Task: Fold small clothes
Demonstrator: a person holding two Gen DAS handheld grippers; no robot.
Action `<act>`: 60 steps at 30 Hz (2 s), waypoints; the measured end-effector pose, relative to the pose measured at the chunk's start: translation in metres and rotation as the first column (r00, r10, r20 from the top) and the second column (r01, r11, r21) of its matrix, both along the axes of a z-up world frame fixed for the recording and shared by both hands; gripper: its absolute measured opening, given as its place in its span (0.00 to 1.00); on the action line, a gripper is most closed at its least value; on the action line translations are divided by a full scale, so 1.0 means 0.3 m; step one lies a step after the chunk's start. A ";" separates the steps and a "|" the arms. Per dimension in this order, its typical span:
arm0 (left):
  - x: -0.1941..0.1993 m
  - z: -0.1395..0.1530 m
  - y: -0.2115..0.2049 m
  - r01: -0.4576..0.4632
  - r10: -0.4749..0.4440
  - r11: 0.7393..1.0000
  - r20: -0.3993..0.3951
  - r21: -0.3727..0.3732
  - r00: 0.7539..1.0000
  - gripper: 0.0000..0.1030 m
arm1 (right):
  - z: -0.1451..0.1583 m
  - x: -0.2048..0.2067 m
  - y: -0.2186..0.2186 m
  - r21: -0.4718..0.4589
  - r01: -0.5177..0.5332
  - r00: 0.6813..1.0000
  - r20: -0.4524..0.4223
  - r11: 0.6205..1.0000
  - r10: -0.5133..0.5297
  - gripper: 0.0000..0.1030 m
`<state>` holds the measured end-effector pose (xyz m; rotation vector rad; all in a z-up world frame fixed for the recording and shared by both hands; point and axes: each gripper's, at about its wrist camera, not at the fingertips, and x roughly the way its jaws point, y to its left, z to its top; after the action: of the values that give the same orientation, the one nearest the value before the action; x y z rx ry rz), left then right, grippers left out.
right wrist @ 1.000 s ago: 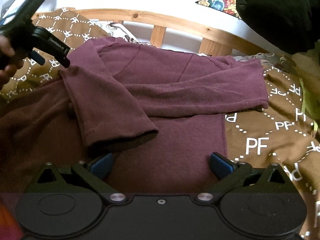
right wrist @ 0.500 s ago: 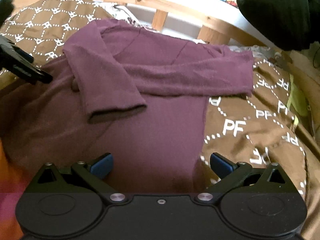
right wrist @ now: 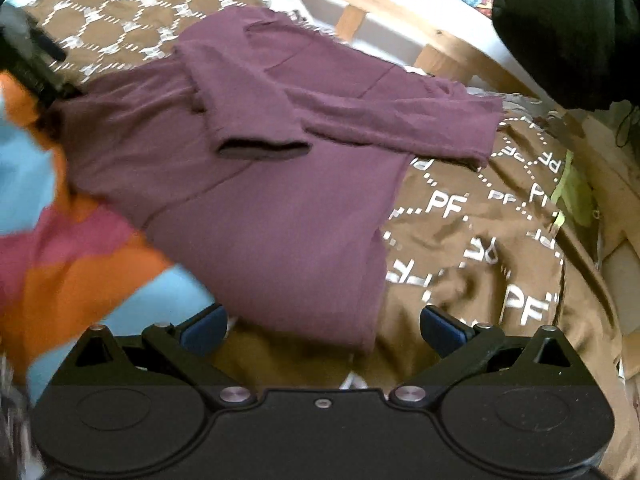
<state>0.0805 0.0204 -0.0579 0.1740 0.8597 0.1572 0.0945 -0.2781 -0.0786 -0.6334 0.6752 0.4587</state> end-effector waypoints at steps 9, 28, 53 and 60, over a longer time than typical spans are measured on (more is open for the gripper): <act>0.002 0.016 -0.049 0.013 -0.013 0.999 0.012 0.031 1.000 0.96 | -0.052 -0.032 0.003 -0.089 -0.041 0.996 0.080 0.995 0.048 0.99; -0.106 0.110 -0.159 0.439 -0.417 0.898 0.240 -0.041 0.877 0.99 | -0.013 0.021 0.099 0.037 -0.202 0.973 0.125 0.979 0.196 0.13; 0.042 -0.015 -0.354 0.512 -0.519 0.852 0.042 0.111 0.854 0.15 | 0.032 0.290 -0.020 0.512 0.097 0.986 -0.165 0.854 -0.013 0.13; 0.158 0.011 -0.334 0.463 -0.465 0.885 0.054 0.045 0.884 0.06 | 0.045 0.266 -0.065 0.526 0.085 0.988 -0.155 0.847 -0.003 0.48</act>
<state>0.1279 -0.0797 -0.0545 0.3979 0.7304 -0.2749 0.1743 -0.2975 -0.0650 -0.0547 0.6630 0.6252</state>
